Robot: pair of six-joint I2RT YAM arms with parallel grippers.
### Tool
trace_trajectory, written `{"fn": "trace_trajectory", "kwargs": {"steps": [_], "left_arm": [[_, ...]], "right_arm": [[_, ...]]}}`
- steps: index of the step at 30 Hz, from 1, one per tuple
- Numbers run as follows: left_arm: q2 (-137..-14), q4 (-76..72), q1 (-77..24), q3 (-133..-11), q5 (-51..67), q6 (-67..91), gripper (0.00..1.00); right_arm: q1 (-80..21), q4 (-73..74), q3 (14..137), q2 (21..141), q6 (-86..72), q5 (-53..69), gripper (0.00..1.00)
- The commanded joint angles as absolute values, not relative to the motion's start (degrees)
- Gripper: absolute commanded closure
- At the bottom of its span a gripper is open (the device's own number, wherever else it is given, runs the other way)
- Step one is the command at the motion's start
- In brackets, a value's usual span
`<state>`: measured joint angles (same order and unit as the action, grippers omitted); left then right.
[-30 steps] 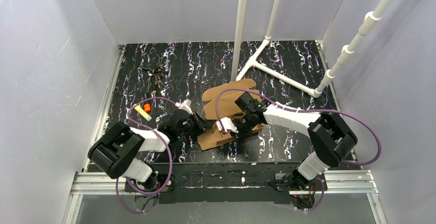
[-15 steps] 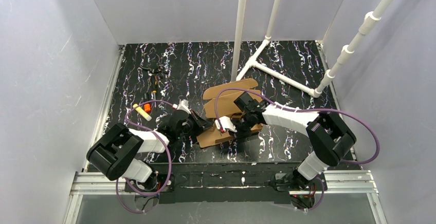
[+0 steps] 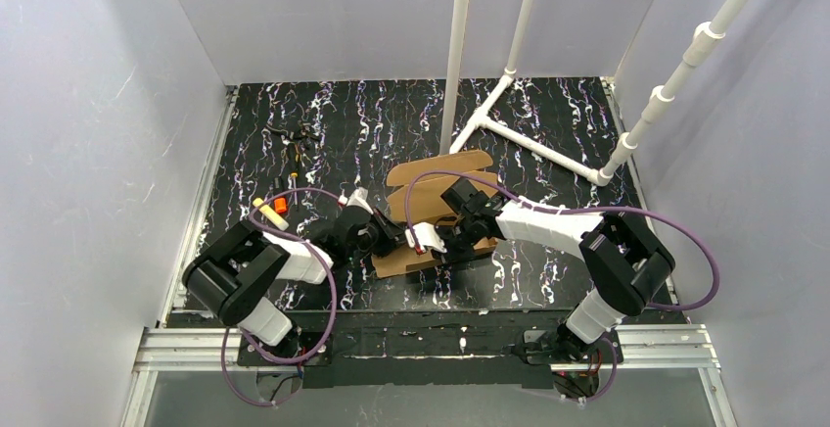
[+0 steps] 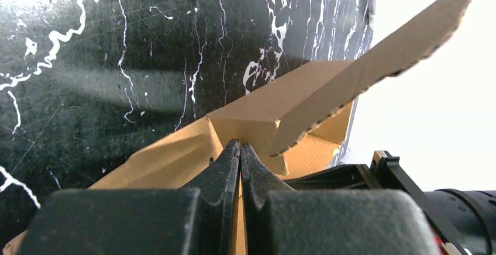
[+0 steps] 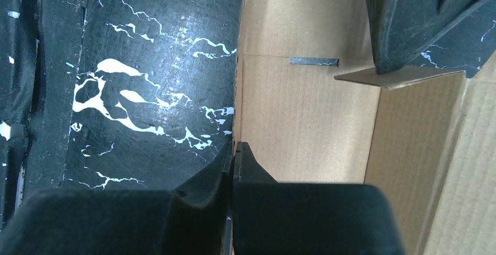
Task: Fold the paper box
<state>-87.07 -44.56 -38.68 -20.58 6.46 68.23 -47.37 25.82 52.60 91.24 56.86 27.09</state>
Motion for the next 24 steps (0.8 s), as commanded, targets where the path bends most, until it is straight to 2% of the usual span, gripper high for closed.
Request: {"fn": "trace_trajectory", "kwargs": {"steps": [1, 24], "left_arm": [[-89.63, -46.83, -38.99, -22.75, 3.71, 68.71, 1.00], [-98.59, -54.05, -38.94, -27.51, 1.94, 72.42, 1.00]], "right_arm": [[-47.99, 25.06, 52.34, 91.70, 56.12, 27.75, 0.98], [-48.43, 24.83, 52.12, 92.63, 56.04, 27.32, 0.98]]}}
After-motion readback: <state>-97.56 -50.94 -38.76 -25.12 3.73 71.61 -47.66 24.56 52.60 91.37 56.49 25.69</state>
